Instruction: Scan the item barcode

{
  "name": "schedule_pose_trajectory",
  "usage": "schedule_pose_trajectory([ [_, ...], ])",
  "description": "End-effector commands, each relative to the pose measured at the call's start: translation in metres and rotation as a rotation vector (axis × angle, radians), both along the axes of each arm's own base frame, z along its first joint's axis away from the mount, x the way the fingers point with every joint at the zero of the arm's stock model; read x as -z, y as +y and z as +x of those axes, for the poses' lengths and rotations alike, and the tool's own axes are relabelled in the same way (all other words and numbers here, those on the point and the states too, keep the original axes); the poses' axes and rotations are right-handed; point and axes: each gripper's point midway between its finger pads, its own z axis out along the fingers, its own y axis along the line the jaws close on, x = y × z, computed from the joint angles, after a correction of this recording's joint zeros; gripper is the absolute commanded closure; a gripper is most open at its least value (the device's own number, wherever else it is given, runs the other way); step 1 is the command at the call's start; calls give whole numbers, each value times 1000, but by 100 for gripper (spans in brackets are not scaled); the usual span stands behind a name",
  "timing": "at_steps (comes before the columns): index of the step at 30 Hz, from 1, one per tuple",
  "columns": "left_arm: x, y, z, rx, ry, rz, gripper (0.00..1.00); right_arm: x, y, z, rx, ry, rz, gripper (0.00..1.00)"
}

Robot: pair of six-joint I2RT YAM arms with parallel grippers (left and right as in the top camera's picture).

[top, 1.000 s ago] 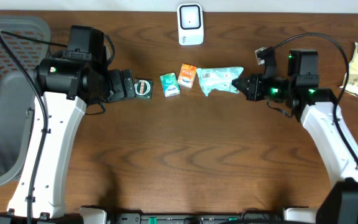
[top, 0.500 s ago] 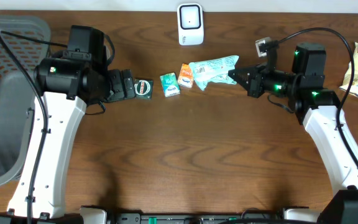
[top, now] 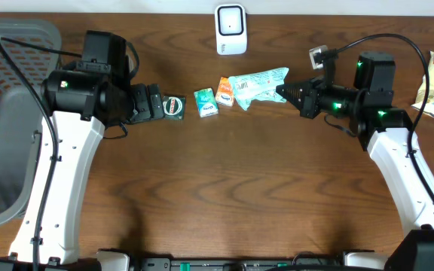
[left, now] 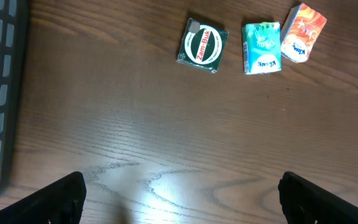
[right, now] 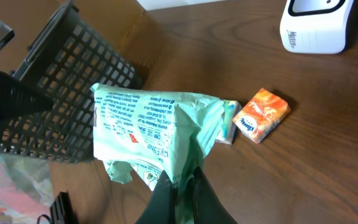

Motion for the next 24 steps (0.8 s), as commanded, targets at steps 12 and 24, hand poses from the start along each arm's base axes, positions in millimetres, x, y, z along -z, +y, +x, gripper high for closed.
schedule_pose_trajectory([
  [12, -1, 2, 1, -2, -3, 6, 2, 85, -71, -4, 513, 290, -543, 99],
  [24, -1, 2, 1, -2, -3, 6, 2, 102, -116, -32, 778, 342, -910, 99],
])
